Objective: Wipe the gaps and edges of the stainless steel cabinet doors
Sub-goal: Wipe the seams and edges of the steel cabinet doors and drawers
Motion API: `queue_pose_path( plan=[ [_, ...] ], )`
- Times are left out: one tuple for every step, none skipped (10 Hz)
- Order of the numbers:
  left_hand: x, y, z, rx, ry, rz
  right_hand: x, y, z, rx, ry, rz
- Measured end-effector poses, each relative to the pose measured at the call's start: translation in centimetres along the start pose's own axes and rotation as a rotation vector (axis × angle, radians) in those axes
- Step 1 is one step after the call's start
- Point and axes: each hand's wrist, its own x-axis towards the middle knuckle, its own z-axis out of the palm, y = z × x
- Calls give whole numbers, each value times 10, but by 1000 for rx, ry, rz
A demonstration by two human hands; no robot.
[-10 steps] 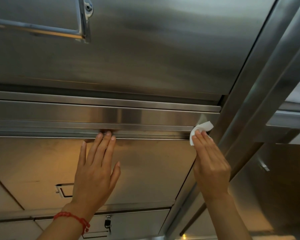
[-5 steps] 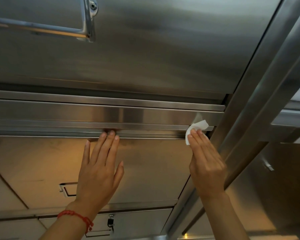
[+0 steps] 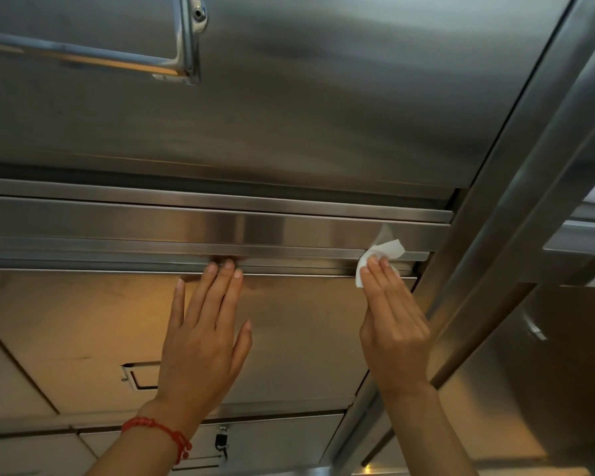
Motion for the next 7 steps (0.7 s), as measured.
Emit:
queue_pose_path(
  plan=[
    [0,0,-1,-3,0,0,1,-5,2,13,-8,-18],
    [1,0,-1,-8,2,3,2,0,-1,-1,-18,-34],
    [0,-1,-1,-10,7,3,3,-1,-2,-9,-1,-11],
    [1,0,-1,-9,9,4,5,-12,1,8,-11,-2],
    [1,0,-1,-10,11,8,6,-16,2,27,-37,-39],
    [0,-1,-2,-7,-2,7,7,-13,-1,15,-38,-39],
    [0,-1,-3,-6,-4,5,7,-18,0,13,-35,-10]
  ],
)
